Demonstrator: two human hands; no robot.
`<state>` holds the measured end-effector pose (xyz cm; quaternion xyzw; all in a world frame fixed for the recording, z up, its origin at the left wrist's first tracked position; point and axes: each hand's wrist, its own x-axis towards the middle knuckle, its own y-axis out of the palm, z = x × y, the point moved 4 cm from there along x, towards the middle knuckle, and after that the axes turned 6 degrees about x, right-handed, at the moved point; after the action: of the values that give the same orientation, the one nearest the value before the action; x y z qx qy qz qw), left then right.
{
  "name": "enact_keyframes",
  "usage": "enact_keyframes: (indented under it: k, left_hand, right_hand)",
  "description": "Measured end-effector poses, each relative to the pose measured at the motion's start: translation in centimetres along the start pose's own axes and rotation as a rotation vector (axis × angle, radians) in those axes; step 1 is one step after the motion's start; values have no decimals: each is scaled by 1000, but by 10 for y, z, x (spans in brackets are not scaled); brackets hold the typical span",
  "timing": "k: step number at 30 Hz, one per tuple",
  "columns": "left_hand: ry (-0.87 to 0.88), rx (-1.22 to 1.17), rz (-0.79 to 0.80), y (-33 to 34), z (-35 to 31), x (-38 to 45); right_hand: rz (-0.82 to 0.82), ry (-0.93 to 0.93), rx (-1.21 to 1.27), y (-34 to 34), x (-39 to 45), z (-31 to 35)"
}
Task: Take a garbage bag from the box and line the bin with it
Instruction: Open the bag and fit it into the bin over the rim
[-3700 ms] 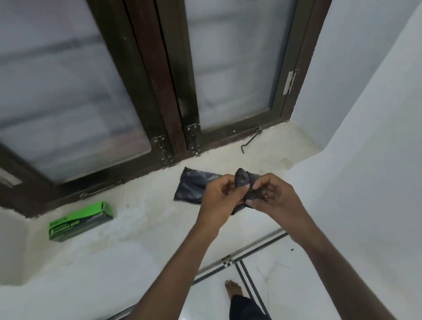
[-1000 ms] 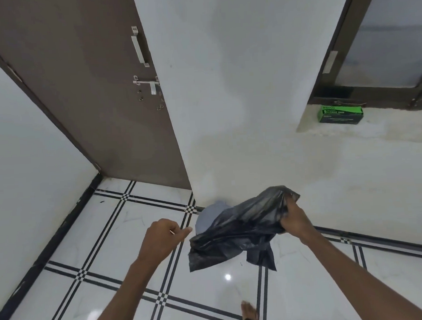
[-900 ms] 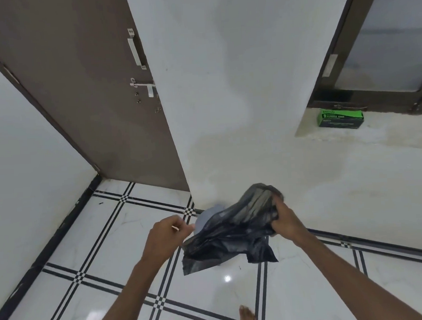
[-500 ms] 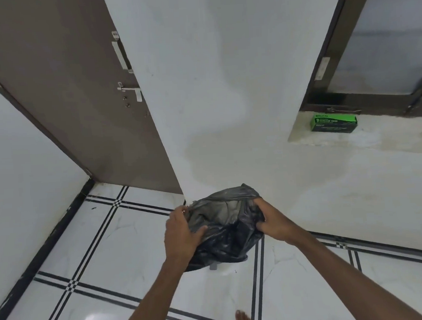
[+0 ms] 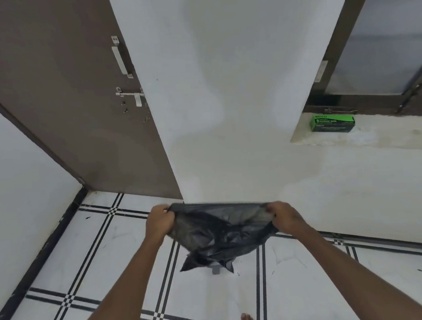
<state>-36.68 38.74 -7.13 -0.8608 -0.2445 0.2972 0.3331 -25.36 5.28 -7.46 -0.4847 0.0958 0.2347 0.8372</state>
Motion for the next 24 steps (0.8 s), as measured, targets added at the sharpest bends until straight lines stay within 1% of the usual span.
enact_keyframes:
  k: [1, 2, 4, 5, 6, 7, 8, 9, 10, 11, 12, 13, 14, 15, 16, 17, 18, 19, 21, 24]
  left_hand:
    - [49, -52, -45, -10, -13, 2]
    - [118, -109, -102, -20, -26, 1]
    - [321, -198, -232, -40, -48, -12]
    - [443, -186, -298, -49, -54, -21]
    - [563, -116, -356, -55, -55, -29]
    - [659, 6, -402, -57, -48, -34]
    - [719, 146, -428, -56, -36, -36]
    - [726, 287, -422, -51, -16, -34]
    - [687, 402, -373, -44, 9, -30]
    - [617, 480, -294, -37, 34, -28]
    - [531, 534, -190, -30, 57, -27]
    - [434, 589, -74, -24, 78, -28]
    - [340, 665, 44, -17, 94, -30]
    - [252, 762, 175, -12, 108, -34]
    - [180, 838, 292, -7, 119, -39]
    - [118, 879, 372, -4, 125, -42]
    - [66, 866, 410, -4, 131, -43]
    - [15, 798, 418, -5, 134, -41]
    - [-75, 540, 400, -10, 138, -33]
    - [-225, 25, 343, -25, 127, -20]
  right_hand:
    - [-76, -18, -18, -6, 2, 13]
    - [-179, -39, 15, -13, 3, 25]
    - [-389, -44, 253, -30, 2, 46]
    - [-448, -42, 394, -34, 2, 53]
    - [-467, -26, 529, -34, 0, 56]
    - [-470, -15, 664, -33, 0, 56]
    - [-484, -47, 647, -28, -2, 52]
    - [-493, -82, 556, -22, -6, 45]
    - [-485, -134, 377, -13, -10, 35]
    - [-433, -176, 238, 0, -13, 22]
    - [-326, -202, -4, 18, -13, 7]
    - [-160, -182, -210, 39, -12, -6]
    - [9, -116, -344, 58, -13, -19]
    - [150, -40, -410, 76, -15, -31]
    - [228, 23, -406, 88, -18, -37]
    - [262, 83, -373, 95, -20, -37]
    - [267, 138, -316, 99, -21, -36]
    - [255, 181, -250, 101, -21, -31]
    - [205, 249, -97, 97, -18, -18]
    - [103, 293, 111, 82, -10, 3]
